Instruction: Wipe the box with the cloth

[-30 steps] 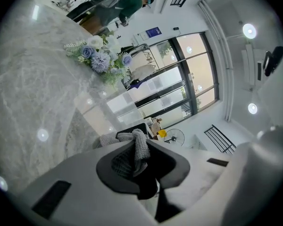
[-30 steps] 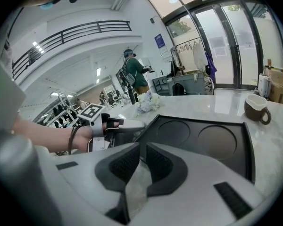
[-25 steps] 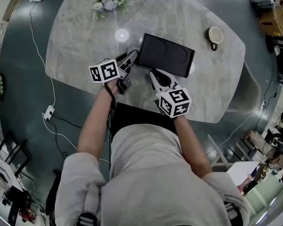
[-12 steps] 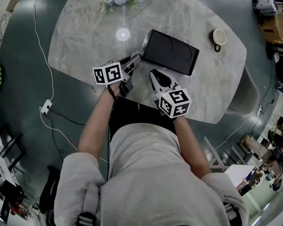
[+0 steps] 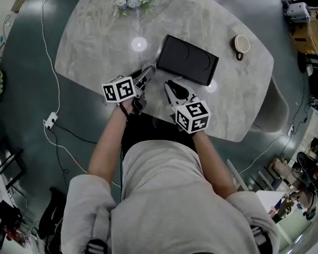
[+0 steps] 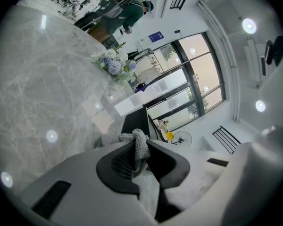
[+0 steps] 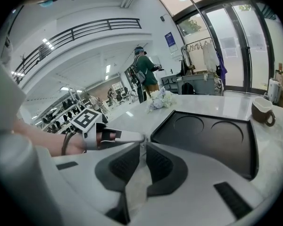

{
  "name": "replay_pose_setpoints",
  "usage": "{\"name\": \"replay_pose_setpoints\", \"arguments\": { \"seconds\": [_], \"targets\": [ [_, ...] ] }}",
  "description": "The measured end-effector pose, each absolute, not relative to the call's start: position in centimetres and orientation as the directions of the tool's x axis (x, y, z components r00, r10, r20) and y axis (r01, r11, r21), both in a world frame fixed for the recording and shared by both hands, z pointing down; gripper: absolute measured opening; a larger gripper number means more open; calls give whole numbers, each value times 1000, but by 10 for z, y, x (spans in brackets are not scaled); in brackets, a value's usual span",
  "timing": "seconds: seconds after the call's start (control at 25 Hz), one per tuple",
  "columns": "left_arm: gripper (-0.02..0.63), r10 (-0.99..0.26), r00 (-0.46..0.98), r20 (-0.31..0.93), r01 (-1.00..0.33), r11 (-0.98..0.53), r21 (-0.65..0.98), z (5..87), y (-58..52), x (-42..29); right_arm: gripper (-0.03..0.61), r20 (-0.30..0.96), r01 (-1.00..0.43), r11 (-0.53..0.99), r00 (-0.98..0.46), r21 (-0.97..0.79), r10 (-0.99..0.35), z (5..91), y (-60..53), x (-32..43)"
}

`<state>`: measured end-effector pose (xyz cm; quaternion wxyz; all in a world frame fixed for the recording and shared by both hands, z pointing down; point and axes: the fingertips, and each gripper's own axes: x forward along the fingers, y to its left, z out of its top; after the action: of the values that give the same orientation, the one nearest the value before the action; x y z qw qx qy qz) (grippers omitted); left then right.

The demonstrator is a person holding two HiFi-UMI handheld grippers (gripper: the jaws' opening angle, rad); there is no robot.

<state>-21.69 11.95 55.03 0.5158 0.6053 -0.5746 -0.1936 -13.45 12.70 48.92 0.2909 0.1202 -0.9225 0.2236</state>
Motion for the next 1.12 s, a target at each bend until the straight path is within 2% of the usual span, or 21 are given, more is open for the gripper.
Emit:
{"name": "replay_pose_setpoints", "arguments": {
  "seconds": [0.32,0.8,1.12],
  "targets": [
    [60,-893,171,417,-599,241,763,514,147,-168,58,561,-338,879,-822,-336,-101,475,111,-94],
    [60,-880,125,459,-785,195,588,463,139,-71,52,520,-440,860,-813,-258,-260,453,82,13],
    [60,-878,95,469,-838,184,514,442,136,-31,40,469,-471,844,-824,-258,-317,438,76,58]
  ]
}}
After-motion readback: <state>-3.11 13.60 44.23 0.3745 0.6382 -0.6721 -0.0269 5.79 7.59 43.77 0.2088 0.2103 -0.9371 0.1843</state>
